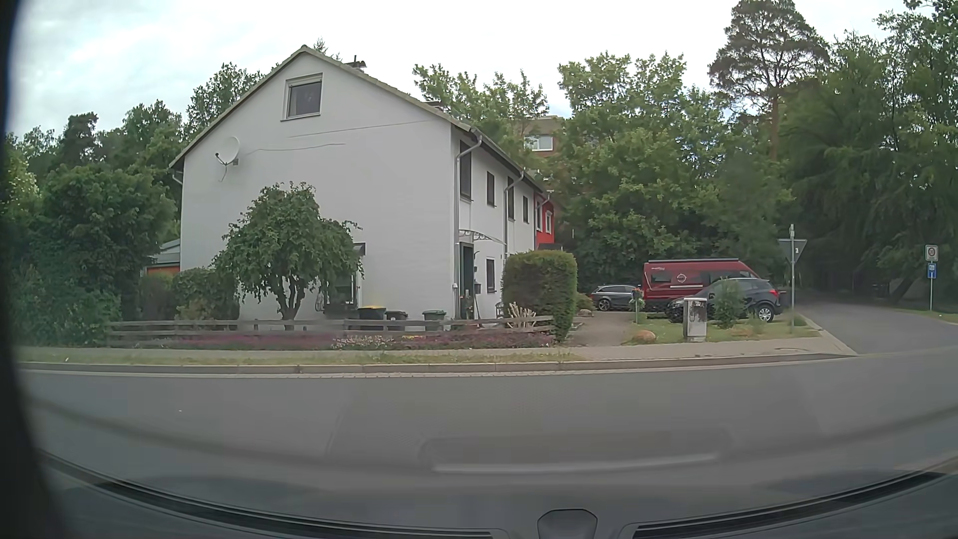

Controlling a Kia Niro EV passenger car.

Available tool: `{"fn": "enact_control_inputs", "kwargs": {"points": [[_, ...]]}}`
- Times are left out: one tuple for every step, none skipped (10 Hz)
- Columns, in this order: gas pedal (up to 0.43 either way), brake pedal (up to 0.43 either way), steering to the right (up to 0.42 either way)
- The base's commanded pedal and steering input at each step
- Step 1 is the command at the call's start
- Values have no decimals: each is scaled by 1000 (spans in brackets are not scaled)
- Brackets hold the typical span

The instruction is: Follow the waypoints while adhering to traffic rules and regulations

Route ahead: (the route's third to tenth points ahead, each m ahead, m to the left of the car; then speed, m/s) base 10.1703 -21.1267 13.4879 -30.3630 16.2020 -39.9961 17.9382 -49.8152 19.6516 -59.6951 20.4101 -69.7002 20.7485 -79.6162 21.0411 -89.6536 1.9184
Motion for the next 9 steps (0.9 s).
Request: {"fn": "enact_control_inputs", "kwargs": {"points": [[0, 6, 2], [0, 6, 8], [0, 6, 15], [0, 6, 21], [0, 6, 34], [0, 6, 69], [0, 6, 111], [0, 6, 154], [0, 6, 193]]}}
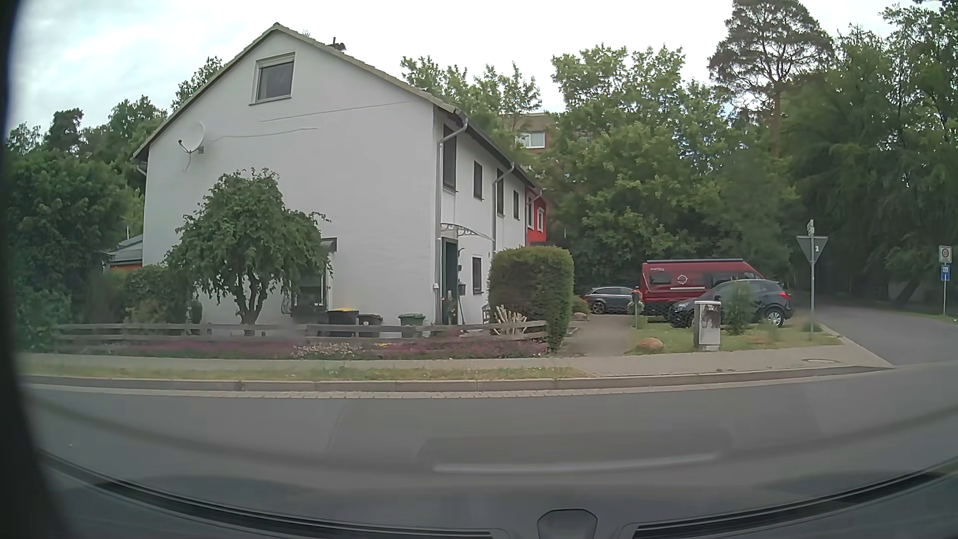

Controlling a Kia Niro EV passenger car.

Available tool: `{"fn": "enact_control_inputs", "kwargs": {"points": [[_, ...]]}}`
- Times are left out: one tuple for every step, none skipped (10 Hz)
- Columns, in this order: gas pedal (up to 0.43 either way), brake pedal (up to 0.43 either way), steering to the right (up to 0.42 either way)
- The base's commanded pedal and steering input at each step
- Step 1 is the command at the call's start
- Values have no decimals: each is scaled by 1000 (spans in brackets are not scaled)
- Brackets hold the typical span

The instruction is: Follow the waypoints while adhering to traffic rules and regulations

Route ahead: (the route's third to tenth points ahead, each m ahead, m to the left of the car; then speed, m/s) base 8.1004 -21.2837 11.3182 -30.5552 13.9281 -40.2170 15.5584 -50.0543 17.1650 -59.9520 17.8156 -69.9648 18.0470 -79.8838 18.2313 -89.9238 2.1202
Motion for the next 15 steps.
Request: {"fn": "enact_control_inputs", "kwargs": {"points": [[0, 6, 237], [0, 6, 291], [0, 6, 358], [0, 6, 405], [0, 6, 451], [0, 6, 491], [0, 6, 514], [0, 6, 536], [0, 6, 564], [0, 6, 594], [0, 6, 627], [0, 6, 646], [0, 6, 660], [0, 6, 674], [0, 6, 690]]}}
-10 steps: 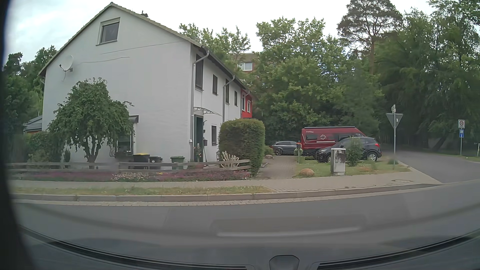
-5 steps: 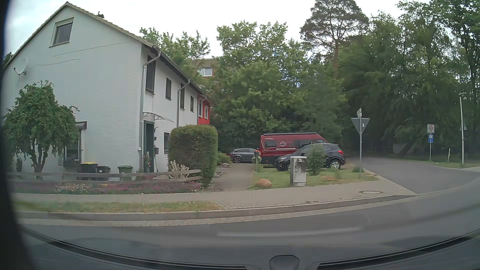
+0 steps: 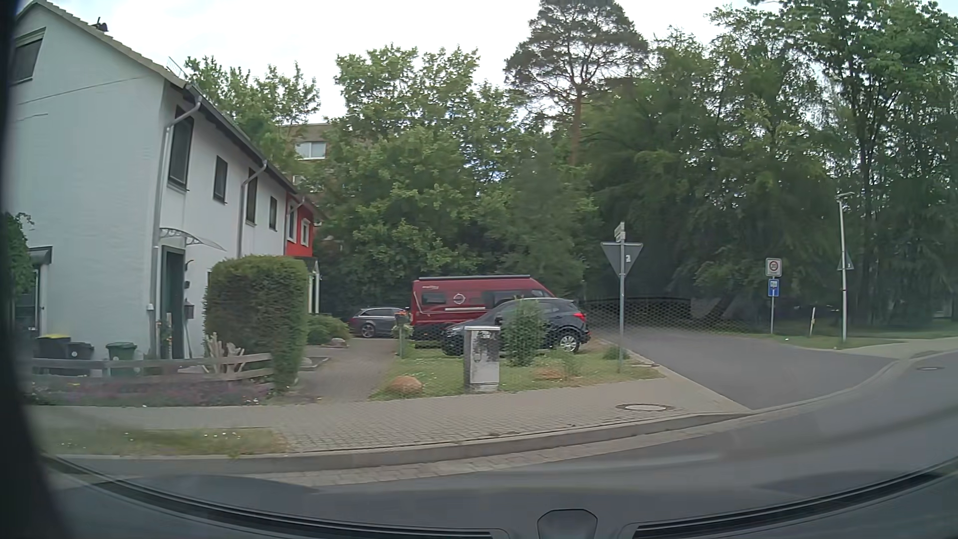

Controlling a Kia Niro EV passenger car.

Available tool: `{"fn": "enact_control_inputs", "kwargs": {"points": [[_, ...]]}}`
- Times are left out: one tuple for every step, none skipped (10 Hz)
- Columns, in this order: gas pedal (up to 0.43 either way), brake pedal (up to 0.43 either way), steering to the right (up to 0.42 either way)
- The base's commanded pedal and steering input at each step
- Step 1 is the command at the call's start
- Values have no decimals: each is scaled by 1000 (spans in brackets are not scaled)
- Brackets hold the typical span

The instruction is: Follow the waypoints while adhering to traffic rules and regulations

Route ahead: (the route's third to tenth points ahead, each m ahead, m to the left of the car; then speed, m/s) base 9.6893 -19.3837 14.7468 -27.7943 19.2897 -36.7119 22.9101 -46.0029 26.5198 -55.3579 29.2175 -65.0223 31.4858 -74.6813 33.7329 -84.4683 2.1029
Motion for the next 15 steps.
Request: {"fn": "enact_control_inputs", "kwargs": {"points": [[0, 6, 699], [0, 6, 703], [0, 6, 710], [20, 6, 729], [20, 0, 742], [47, 6, 757], [47, 6, 771], [59, 6, 783], [67, 6, 788], [79, 6, 787], [79, 6, 786], [98, 6, 780], [110, 6, 774], [118, 6, 765], [130, 6, 754]]}}
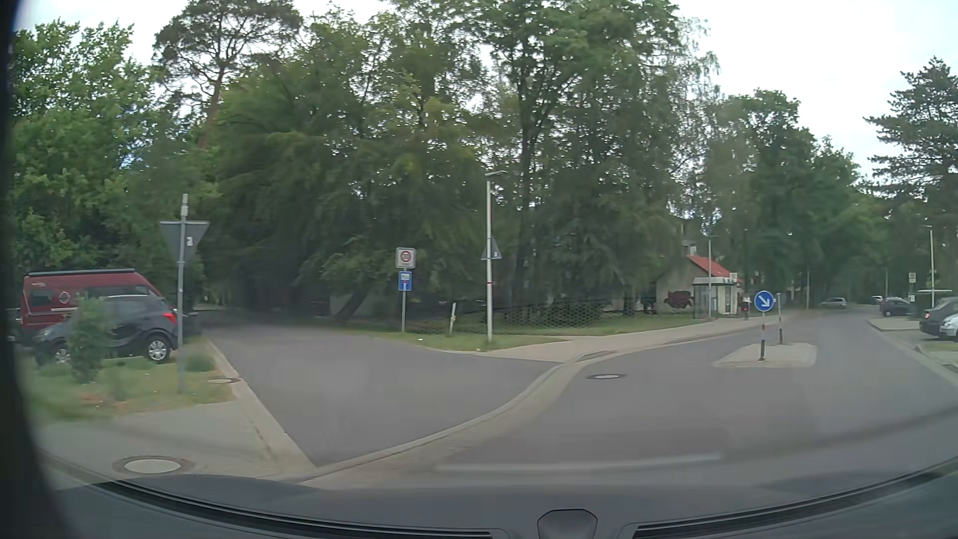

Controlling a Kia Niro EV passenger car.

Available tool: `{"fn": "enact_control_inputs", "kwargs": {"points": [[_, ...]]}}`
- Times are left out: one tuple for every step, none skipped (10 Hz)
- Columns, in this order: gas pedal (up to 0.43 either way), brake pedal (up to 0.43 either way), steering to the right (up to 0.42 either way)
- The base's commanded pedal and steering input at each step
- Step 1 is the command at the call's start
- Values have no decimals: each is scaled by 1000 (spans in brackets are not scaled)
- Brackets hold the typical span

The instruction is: Follow the waypoints while adhering to traffic rules and regulations

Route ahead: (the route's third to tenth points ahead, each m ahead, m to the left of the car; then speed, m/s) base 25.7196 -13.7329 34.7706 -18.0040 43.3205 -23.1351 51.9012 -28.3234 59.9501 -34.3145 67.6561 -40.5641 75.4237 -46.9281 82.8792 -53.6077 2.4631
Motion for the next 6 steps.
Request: {"fn": "enact_control_inputs", "kwargs": {"points": [[130, 6, 738], [130, 6, 714], [130, 6, 689], [130, 6, 654], [130, 6, 623], [130, 6, 596]]}}
